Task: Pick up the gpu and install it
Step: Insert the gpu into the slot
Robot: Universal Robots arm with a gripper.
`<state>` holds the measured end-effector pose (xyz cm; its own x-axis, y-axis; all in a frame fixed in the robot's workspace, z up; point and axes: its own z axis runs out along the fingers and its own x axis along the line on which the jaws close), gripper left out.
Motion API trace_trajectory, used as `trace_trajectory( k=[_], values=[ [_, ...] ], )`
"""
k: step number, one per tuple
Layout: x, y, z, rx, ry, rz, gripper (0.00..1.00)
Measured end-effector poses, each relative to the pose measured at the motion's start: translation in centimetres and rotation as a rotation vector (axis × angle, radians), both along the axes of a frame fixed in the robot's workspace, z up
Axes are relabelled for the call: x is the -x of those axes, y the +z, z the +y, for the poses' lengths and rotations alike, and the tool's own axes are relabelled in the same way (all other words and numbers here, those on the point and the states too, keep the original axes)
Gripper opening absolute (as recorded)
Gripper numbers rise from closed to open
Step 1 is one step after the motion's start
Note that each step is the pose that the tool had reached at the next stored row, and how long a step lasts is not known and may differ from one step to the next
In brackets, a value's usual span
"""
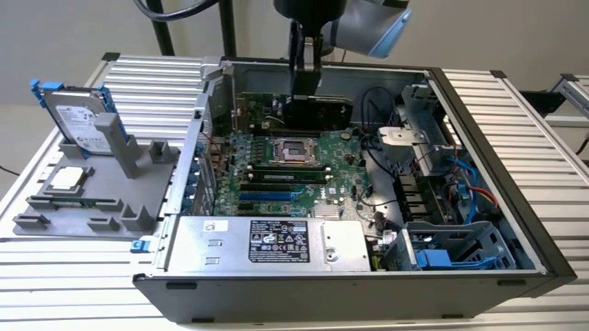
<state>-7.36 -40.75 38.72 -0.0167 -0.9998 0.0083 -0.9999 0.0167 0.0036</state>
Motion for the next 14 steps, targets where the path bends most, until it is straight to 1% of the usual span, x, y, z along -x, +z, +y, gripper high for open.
trace_trajectory(
  k=[14],
  values=[
    [0.13, -0.65, 0.00, 0.0000, 0.000, 0.0000, 0.00]
  ],
)
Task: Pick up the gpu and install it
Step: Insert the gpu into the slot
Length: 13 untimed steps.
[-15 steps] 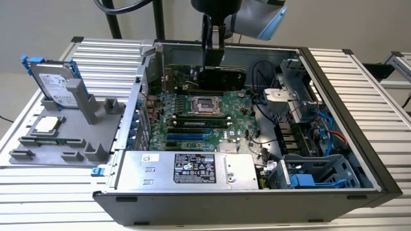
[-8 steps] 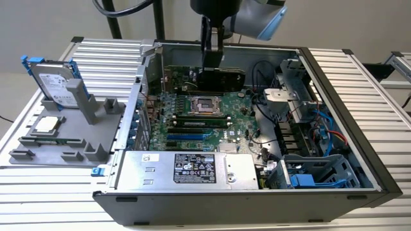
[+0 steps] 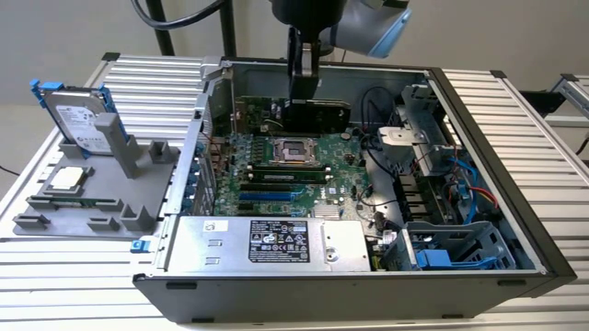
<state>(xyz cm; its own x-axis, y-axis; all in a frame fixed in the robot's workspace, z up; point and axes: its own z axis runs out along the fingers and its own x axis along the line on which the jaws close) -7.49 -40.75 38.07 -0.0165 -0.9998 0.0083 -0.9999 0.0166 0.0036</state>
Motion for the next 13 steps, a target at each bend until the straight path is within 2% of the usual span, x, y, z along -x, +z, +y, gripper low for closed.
trace_trajectory(
  k=[13],
  values=[
    [0.00, -0.60, 0.00, 0.0002, 0.000, 0.0001, 0.00]
  ],
)
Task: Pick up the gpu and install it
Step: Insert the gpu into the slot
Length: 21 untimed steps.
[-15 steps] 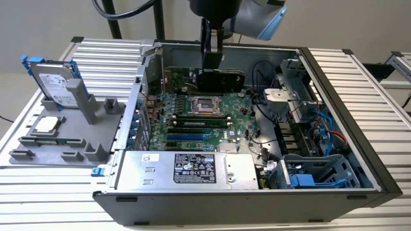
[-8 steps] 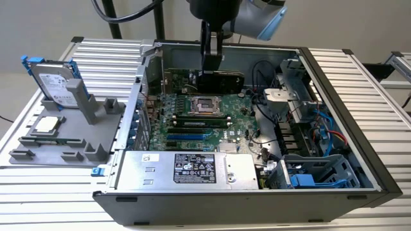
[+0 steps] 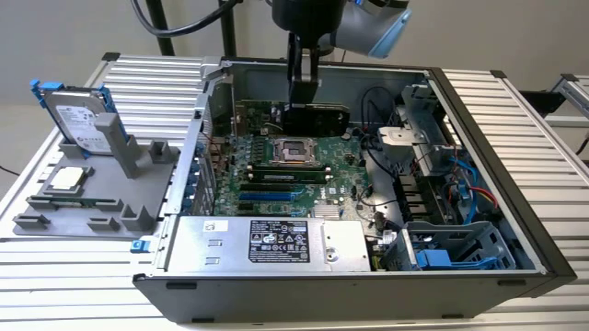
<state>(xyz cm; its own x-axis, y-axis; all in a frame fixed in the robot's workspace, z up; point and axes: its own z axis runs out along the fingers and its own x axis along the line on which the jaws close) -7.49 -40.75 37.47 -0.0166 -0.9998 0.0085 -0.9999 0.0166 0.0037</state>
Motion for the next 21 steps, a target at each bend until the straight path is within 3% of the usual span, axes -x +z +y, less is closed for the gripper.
trace_trajectory(
  k=[21],
  values=[
    [0.00, -0.71, 0.00, -0.0004, 0.000, -0.0001, 0.00]
  ],
)
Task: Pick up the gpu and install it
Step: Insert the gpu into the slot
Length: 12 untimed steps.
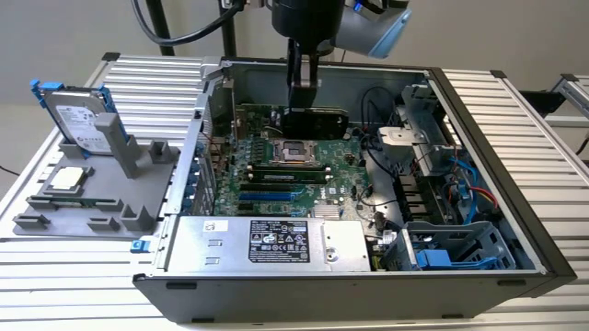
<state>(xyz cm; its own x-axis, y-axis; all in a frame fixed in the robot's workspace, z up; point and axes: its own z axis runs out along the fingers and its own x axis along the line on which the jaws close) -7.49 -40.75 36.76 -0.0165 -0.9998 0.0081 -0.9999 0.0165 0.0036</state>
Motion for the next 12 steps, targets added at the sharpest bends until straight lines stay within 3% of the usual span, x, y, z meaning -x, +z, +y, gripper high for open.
trace_trajectory(
  k=[12],
  values=[
    [0.00, -0.42, 0.00, 0.0002, 0.000, 0.0001, 0.00]
  ],
)
